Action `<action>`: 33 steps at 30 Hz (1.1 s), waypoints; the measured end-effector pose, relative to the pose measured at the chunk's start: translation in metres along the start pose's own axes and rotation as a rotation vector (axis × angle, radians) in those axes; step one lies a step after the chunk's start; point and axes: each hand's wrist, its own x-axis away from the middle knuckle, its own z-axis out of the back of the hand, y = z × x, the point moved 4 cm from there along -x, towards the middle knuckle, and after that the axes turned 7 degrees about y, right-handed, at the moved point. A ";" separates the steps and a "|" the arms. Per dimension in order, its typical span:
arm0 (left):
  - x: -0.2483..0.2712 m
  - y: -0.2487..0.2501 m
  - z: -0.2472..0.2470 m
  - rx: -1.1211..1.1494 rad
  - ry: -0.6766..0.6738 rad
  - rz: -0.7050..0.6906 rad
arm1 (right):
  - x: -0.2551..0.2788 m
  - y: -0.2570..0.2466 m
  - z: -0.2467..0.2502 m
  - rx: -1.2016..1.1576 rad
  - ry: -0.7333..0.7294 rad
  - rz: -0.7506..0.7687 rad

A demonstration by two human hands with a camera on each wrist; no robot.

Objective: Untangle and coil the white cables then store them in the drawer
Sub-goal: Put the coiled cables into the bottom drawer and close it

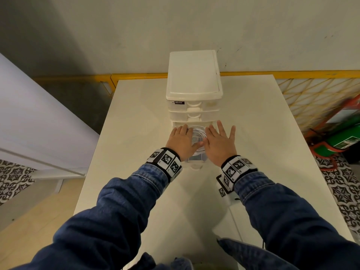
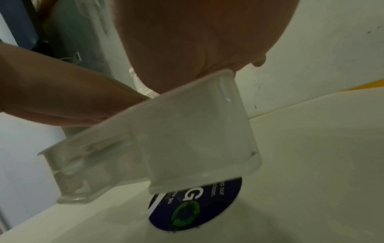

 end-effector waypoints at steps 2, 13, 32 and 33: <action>0.000 -0.001 -0.001 0.019 0.000 0.000 | -0.003 -0.001 0.000 0.026 -0.016 0.009; -0.003 -0.010 0.010 0.211 0.020 -0.004 | -0.005 0.002 0.000 0.012 -0.006 0.032; -0.047 -0.052 0.113 0.808 0.445 0.478 | 0.041 0.021 -0.010 -0.464 0.038 0.113; -0.051 -0.051 0.108 0.843 0.331 0.487 | 0.042 0.022 -0.013 -0.461 0.049 0.109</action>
